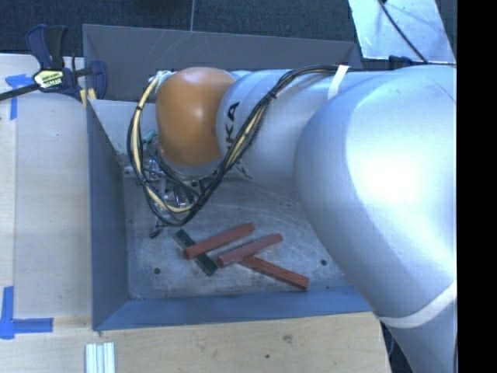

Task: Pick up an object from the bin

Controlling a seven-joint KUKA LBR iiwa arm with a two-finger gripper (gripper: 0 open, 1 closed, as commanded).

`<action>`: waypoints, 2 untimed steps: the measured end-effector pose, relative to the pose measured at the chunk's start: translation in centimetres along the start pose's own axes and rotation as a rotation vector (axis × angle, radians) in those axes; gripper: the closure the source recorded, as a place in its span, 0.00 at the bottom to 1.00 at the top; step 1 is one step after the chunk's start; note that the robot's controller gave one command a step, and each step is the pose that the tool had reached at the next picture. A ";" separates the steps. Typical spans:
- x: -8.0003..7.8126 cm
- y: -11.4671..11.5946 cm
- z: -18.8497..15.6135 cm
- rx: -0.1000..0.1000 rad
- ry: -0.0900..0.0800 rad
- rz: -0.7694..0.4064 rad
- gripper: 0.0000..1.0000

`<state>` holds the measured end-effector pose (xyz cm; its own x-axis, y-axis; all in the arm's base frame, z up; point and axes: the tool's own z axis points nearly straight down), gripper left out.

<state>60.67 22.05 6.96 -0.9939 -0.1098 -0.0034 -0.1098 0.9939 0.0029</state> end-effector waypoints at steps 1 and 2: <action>3.0 -10.0 -1.3 0.006 0.002 -0.040 0.00; -0.3 -7.8 -0.1 0.002 -0.003 -0.085 0.00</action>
Offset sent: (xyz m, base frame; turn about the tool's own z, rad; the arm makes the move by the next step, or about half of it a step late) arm -0.0198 -0.0967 0.0113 -0.0472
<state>61.79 14.32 7.00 -0.9810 -0.1940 -0.0064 -0.1940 0.9810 0.0004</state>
